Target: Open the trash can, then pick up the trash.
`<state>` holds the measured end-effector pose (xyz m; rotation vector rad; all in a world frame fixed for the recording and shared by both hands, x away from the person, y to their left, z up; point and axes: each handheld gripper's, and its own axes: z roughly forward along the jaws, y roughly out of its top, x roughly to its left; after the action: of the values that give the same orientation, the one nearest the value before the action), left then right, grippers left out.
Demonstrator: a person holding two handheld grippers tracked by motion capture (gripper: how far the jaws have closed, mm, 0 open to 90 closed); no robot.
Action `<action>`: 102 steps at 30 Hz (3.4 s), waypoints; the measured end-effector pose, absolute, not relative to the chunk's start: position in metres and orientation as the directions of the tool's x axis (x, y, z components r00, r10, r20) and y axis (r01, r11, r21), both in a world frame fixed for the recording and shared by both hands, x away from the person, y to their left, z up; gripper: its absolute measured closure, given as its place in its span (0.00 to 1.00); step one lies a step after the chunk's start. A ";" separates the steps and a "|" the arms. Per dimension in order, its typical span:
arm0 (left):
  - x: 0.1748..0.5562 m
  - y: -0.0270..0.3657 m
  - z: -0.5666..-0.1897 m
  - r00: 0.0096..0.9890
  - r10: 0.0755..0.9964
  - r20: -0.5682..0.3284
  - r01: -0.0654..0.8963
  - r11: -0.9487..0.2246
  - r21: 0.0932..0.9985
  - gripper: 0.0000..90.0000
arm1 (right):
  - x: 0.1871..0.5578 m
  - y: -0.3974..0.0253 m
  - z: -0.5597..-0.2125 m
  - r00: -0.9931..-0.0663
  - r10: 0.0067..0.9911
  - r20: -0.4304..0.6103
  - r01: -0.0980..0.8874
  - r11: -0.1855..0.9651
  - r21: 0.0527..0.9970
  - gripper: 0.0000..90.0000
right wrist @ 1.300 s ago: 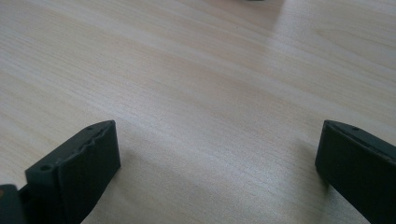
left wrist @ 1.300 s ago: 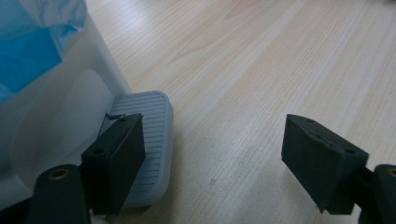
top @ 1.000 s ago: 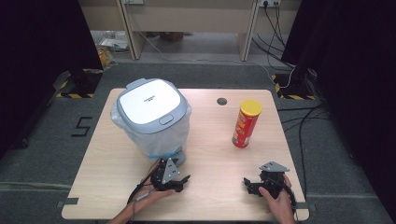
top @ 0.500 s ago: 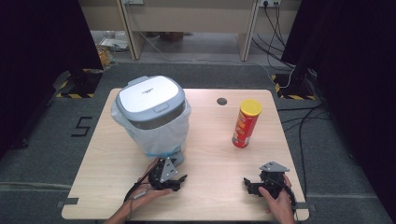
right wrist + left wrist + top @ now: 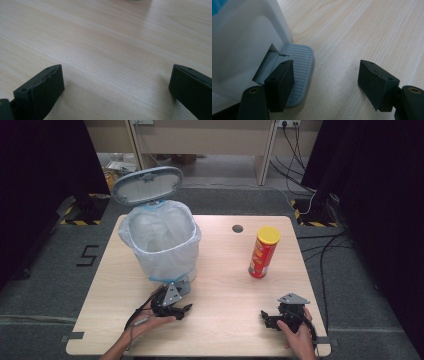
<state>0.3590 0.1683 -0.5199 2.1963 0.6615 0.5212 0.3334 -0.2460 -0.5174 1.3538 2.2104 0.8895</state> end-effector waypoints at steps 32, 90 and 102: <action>0.357 0.168 -0.522 0.776 0.609 0.165 0.276 -0.563 0.779 0.32 | 0.333 -0.246 -0.517 -0.451 0.892 -0.007 0.639 0.328 0.696 0.00; 0.357 0.168 -0.522 0.775 0.611 0.165 0.273 -0.558 0.784 0.32 | 0.443 -0.216 -0.486 -0.403 0.915 0.004 0.356 0.153 0.922 0.18; 0.357 0.168 -0.522 0.775 0.610 0.165 0.272 -0.558 0.784 0.32 | 0.453 -0.217 -0.498 -0.420 0.906 0.042 0.350 0.119 0.929 0.21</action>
<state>0.3569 0.1682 -0.5224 2.1725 0.6537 0.5442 0.4527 -0.2167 -0.4984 1.2152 1.8439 1.2906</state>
